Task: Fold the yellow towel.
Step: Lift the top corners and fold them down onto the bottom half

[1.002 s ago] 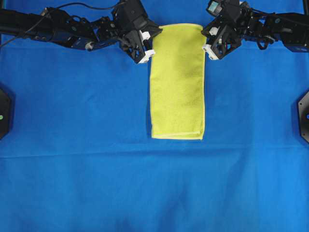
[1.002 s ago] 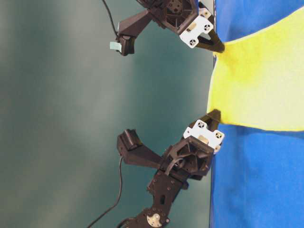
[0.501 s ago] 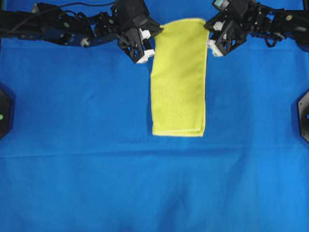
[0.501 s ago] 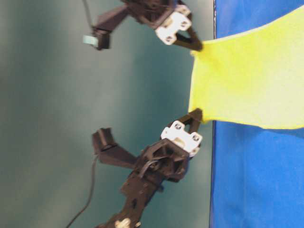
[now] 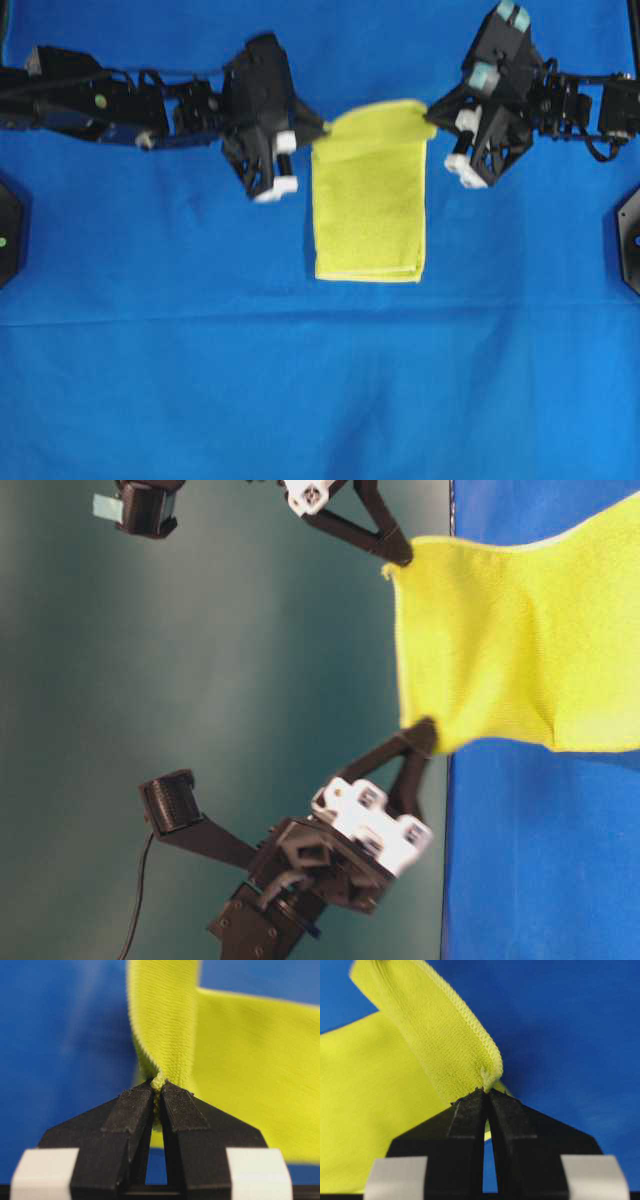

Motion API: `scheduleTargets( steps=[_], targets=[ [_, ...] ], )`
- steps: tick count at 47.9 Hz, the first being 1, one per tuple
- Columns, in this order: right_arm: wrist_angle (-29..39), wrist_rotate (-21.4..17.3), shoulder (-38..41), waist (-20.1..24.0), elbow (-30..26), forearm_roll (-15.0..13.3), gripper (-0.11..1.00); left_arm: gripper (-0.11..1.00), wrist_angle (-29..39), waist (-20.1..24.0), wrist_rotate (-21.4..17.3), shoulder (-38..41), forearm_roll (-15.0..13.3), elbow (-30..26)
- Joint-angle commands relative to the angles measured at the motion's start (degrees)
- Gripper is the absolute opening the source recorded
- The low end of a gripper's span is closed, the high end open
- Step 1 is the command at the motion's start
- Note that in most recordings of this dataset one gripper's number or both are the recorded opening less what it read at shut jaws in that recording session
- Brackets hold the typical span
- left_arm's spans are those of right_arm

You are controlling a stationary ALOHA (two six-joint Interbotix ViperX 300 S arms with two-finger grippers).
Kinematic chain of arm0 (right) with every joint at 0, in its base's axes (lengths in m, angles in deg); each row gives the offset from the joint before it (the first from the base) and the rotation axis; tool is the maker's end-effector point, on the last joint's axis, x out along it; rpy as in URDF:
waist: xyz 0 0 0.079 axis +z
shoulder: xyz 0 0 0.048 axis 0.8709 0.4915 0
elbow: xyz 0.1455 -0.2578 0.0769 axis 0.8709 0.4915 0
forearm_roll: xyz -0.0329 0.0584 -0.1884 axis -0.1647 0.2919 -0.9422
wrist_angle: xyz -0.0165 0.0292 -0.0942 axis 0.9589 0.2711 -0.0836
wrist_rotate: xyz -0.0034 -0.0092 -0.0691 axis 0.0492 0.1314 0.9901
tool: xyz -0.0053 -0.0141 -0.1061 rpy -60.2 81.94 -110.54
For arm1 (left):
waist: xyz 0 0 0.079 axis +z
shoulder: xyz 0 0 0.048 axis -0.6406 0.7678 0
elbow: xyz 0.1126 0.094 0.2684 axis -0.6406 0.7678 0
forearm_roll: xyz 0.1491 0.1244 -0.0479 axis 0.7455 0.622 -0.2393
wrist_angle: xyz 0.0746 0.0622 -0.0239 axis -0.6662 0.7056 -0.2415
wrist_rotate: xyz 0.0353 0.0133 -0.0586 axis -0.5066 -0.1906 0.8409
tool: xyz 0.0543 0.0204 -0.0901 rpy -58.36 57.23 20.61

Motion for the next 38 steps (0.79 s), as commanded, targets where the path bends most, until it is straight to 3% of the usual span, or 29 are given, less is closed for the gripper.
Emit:
scheduleTargets(
  steps=[1, 11, 20, 38],
  targets=[
    [0.62, -1.05, -0.79, 3.43, 0.0, 0.09, 0.03, 0.03, 1.49, -3.25, 0.18, -1.41, -0.09, -0.09],
    [-0.44, -5.27, 1.14, 9.05, 1.93, 0.09, 0.03, 0.03, 1.67, -9.58, 1.93, 0.7, -0.09, 0.18],
    [-3.43, -9.23, 5.19, 11.95, 3.69, 0.18, 0.03, 0.03, 1.32, -12.48, 4.48, 4.04, -0.09, -0.26],
    [-7.12, -10.02, 10.02, 14.68, 3.34, 0.18, 0.03, 0.03, -1.85, -14.59, 4.75, 7.82, -0.09, -0.62]
  ],
)
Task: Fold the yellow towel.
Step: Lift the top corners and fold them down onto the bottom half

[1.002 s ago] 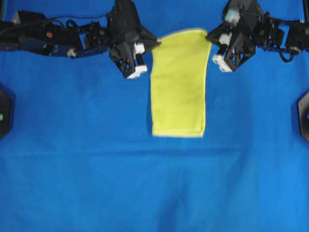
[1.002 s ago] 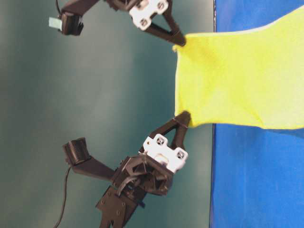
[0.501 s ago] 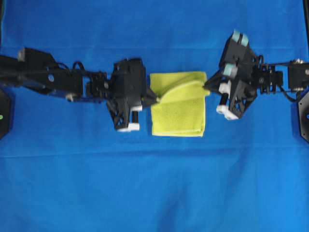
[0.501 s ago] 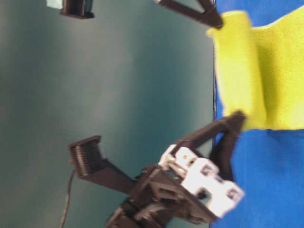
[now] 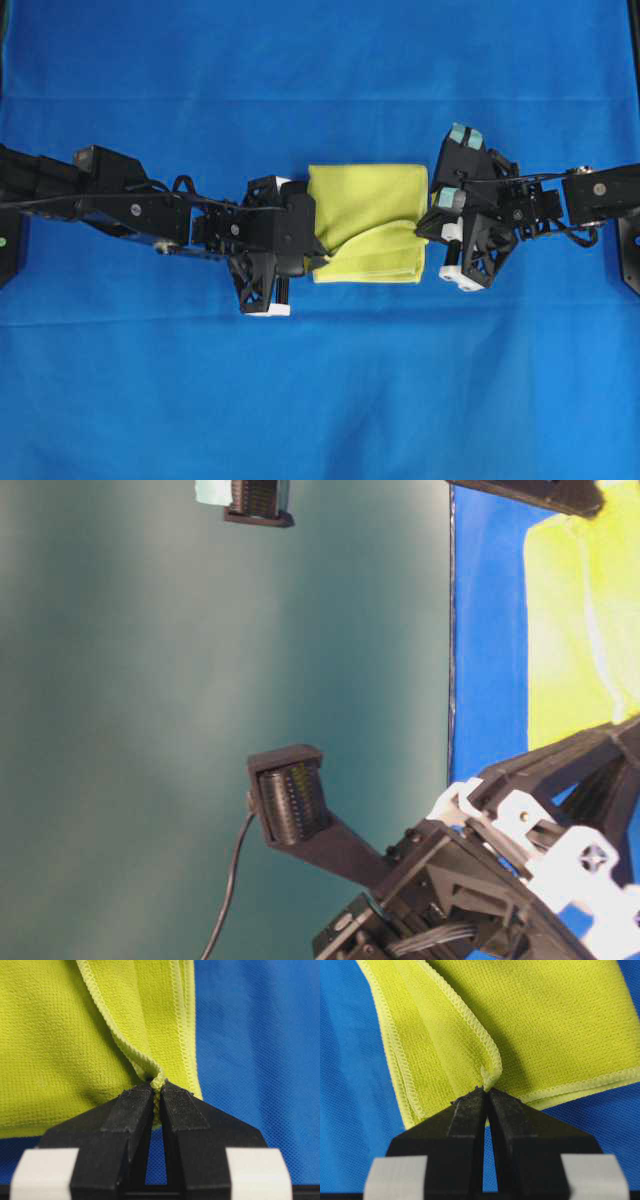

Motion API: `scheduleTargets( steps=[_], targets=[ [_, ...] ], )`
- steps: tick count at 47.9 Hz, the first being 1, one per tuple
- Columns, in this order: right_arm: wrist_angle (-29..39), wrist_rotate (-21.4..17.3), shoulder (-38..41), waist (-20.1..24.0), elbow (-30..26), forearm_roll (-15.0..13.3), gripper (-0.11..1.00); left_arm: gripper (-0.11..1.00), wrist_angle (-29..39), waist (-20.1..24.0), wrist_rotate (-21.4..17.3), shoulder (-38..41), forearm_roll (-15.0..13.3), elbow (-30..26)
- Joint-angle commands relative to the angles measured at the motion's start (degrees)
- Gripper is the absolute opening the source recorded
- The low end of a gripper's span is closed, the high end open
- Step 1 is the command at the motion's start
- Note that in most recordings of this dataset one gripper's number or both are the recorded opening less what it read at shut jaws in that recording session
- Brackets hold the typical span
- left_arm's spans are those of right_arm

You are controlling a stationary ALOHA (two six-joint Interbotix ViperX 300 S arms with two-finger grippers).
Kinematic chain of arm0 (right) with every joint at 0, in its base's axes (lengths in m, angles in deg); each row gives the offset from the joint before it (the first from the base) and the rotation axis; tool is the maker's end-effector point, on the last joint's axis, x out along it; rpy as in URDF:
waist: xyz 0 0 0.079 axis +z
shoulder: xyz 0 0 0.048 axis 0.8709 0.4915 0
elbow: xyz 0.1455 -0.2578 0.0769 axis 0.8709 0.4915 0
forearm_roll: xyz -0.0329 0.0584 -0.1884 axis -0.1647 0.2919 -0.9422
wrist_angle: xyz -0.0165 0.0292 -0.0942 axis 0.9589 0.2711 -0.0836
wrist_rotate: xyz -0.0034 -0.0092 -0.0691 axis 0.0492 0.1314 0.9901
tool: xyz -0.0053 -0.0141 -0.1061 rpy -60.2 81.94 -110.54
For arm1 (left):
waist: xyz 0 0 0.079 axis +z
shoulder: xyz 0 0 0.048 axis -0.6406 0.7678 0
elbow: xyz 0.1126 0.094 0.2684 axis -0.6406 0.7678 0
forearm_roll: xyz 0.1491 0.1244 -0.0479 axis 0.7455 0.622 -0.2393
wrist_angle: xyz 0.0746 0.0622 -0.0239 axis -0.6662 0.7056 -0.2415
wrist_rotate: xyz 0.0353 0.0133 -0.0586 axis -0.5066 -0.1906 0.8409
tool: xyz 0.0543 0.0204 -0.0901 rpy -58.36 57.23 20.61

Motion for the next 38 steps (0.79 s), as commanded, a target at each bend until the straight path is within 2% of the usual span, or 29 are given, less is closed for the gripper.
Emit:
scheduleTargets(
  steps=[1, 16, 18, 22, 23, 28, 33, 38],
  targets=[
    [-0.53, 0.0, -0.09, 0.0, -0.44, 0.18, 0.03, 0.03, -0.62, -0.7, 0.0, -0.79, -0.09, -0.44],
    [-3.25, -0.09, 0.0, 0.0, -0.44, 0.18, 0.03, 0.05, -1.14, 0.53, -0.18, -0.88, -0.09, -0.35],
    [-3.25, -0.09, 0.0, 0.09, -0.53, 0.26, 0.03, 0.08, -1.14, 0.53, -0.18, -0.88, -0.09, -0.44],
    [-3.25, -0.09, 0.0, 0.35, -0.53, 0.79, 0.04, 0.24, -1.14, 0.53, -0.18, -0.97, -0.09, -0.44],
    [-3.16, -0.09, 0.0, 0.53, -0.62, 0.88, 0.06, 0.29, -1.14, 0.62, -0.18, -1.05, -0.09, -0.44],
    [-2.64, -0.09, -0.09, 1.41, -0.97, 0.97, 0.38, 0.49, -1.14, 0.53, -0.7, -1.67, -0.09, -0.44],
    [-0.62, 0.0, -0.97, 2.37, -1.58, 0.97, 0.64, 0.52, -0.7, 0.53, -0.79, -3.52, -0.09, -0.35],
    [2.2, 0.0, -3.16, 3.34, -2.46, 0.88, 0.6, 0.52, 0.35, 0.53, -0.88, -6.42, -0.09, 0.09]
  ],
)
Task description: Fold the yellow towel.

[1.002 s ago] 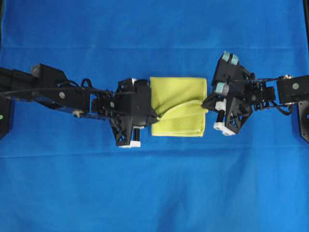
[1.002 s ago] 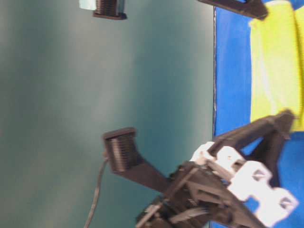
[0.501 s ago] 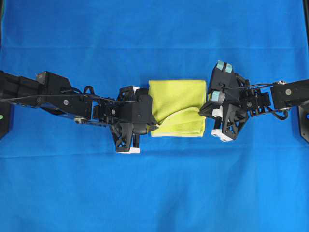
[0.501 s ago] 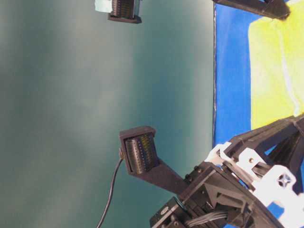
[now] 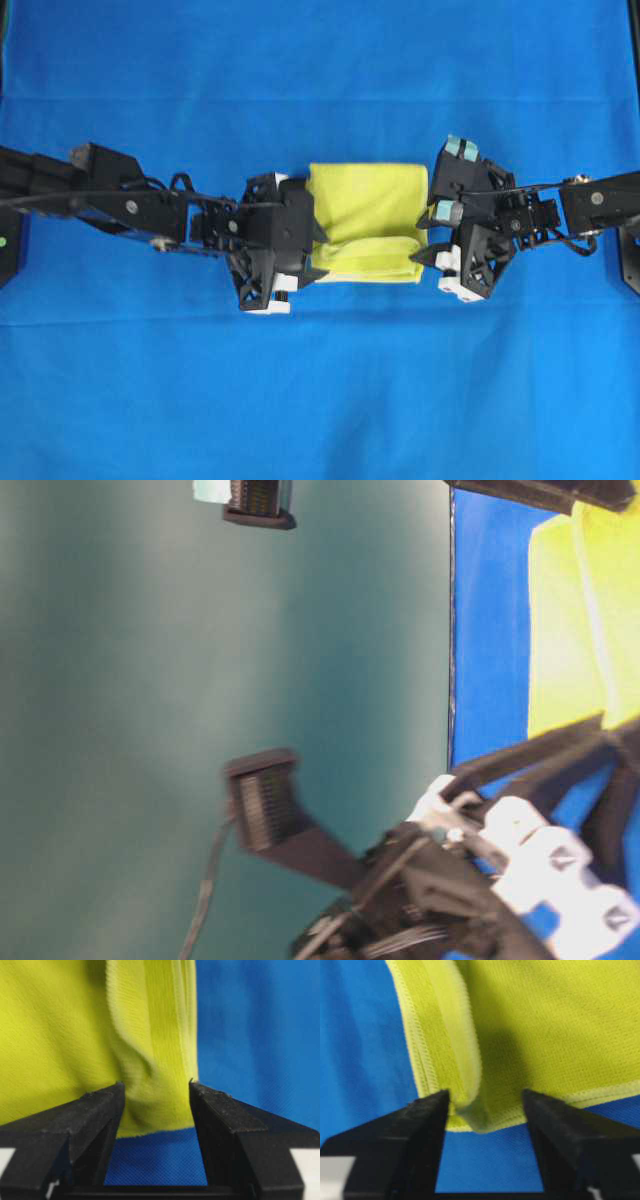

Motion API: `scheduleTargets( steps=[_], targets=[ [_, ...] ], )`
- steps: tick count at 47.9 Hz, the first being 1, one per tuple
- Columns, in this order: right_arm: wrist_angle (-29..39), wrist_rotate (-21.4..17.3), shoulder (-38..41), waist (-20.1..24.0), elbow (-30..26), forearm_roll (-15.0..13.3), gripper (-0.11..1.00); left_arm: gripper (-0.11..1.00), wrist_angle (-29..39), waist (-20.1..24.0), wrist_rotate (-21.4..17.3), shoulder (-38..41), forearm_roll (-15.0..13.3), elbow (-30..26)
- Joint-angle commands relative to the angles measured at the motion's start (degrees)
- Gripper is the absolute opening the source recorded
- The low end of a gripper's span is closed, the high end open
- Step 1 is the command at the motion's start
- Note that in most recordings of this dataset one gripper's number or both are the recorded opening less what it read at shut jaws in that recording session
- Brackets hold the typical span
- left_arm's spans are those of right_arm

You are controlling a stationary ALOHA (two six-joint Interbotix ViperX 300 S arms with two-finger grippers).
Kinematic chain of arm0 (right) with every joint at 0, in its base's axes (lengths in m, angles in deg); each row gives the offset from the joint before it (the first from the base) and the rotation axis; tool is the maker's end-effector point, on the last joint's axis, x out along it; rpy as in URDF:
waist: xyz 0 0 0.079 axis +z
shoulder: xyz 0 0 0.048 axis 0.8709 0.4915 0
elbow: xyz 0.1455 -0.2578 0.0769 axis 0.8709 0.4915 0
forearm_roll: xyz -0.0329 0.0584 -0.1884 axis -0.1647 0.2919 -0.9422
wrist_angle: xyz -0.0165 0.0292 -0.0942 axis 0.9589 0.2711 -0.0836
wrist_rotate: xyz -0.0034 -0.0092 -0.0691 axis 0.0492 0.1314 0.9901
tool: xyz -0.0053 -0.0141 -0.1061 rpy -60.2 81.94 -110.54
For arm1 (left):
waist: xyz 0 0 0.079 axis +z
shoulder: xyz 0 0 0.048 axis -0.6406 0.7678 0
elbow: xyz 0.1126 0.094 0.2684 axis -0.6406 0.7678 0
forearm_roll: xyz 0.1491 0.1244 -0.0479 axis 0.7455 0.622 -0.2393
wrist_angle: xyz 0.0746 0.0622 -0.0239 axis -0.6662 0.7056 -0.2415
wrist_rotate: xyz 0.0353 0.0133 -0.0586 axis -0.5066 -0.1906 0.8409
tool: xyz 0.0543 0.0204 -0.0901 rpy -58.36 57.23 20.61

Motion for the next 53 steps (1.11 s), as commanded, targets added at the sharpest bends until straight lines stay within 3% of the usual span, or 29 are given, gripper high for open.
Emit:
scheduleTargets(
  steps=[1, 16, 29, 42, 53],
  targets=[
    [2.29, 0.0, -3.34, 0.97, -1.76, 0.09, 0.58, 0.52, 0.88, 0.09, -0.18, -4.57, -0.09, -0.18],
    [9.93, 0.62, -17.05, 3.16, -2.81, -2.2, 0.58, 0.52, 6.42, -1.05, -0.09, -17.23, 0.0, 2.11],
    [11.51, 0.62, -32.96, 2.72, 0.53, -8.09, 0.58, 0.52, 5.98, -1.05, -0.53, -30.85, 0.0, 8.17],
    [13.36, 0.62, -46.76, 1.32, 5.45, -12.3, 0.58, 0.52, 0.0, -0.97, -0.7, -46.41, 0.0, 19.34],
    [11.87, 0.62, -55.02, -0.53, 12.04, -13.36, 0.58, 0.52, -1.23, -0.79, -0.7, -60.91, -0.09, 29.09]
  ],
)
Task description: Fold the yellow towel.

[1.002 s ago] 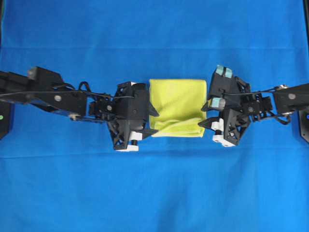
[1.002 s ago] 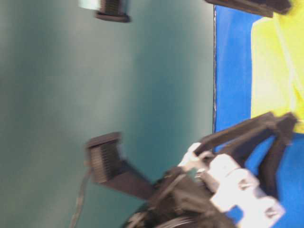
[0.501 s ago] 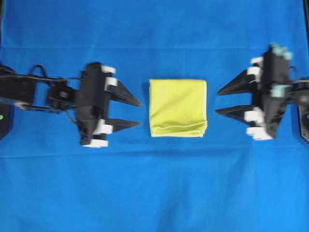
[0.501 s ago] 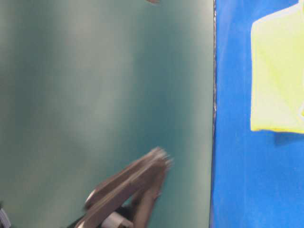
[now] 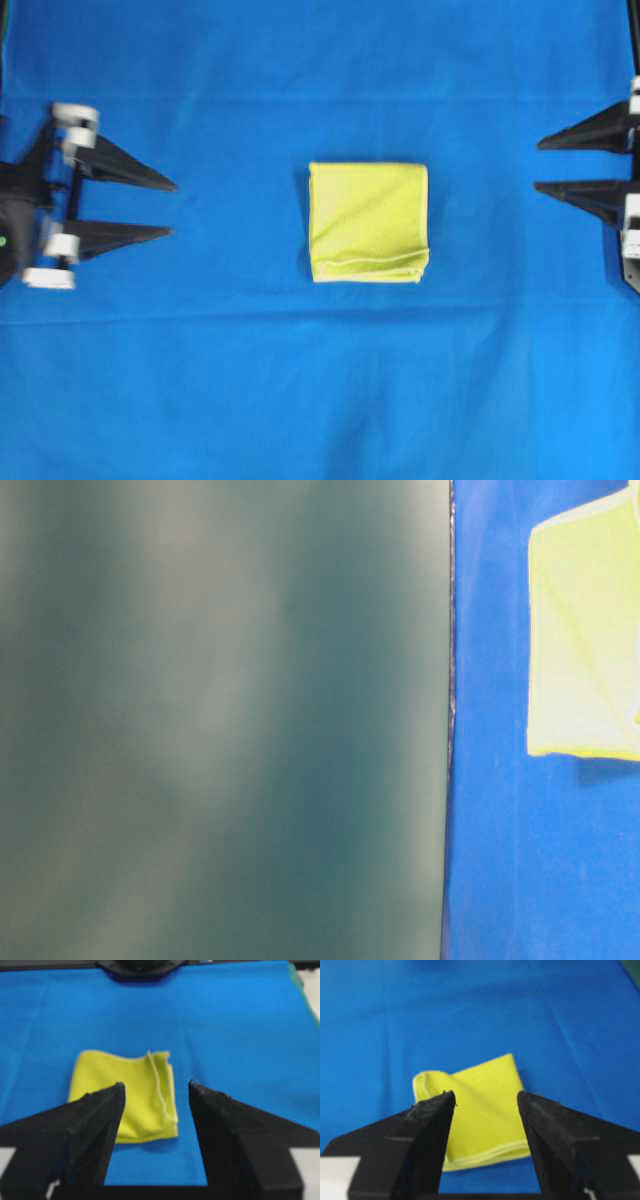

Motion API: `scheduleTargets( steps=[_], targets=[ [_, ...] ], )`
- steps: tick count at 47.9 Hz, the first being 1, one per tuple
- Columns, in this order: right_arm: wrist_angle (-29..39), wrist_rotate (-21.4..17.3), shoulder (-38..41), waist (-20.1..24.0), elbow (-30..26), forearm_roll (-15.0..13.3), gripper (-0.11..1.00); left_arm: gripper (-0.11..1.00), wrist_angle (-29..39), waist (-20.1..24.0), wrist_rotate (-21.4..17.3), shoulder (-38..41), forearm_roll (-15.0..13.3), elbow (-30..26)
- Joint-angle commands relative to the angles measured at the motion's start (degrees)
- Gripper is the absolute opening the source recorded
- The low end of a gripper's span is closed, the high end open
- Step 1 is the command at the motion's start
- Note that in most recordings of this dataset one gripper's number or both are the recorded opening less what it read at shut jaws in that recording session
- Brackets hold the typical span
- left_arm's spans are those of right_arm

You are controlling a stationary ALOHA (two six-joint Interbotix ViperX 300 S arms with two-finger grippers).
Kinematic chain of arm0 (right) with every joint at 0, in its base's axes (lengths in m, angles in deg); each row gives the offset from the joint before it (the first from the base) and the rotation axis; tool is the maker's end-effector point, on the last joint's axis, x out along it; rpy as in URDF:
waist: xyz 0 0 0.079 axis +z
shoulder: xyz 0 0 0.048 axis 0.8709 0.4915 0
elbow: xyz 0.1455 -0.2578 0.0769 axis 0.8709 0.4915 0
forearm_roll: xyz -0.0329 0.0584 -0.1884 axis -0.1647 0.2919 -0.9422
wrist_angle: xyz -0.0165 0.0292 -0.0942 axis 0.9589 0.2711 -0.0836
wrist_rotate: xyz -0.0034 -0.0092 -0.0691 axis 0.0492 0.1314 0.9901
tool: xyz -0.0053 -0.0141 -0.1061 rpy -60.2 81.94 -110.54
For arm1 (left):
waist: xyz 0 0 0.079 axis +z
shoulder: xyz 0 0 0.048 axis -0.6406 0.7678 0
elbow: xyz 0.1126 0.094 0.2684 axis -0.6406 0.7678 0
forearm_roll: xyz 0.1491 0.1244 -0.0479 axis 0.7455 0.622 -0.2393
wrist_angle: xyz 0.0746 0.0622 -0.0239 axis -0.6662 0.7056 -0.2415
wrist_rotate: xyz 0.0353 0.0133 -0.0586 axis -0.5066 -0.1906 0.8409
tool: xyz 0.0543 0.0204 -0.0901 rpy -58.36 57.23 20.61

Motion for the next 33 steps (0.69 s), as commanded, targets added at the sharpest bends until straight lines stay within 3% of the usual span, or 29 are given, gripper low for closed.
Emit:
scheduleTargets(
  steps=[1, 19, 33],
  targets=[
    [-1.49, 0.09, -2.2, -0.62, 1.58, -0.26, 0.58, 0.52, -0.88, 0.18, -0.09, -4.92, -0.09, 2.55],
    [-11.25, -0.53, -5.45, -5.45, 11.78, 0.09, 0.58, 0.52, -1.23, 1.58, 0.0, -20.83, -0.09, 16.61],
    [-14.06, -0.53, -3.78, -7.91, 12.39, 0.18, 0.58, 0.52, -1.14, 3.16, 0.18, -23.38, -0.18, 18.37]
  ],
)
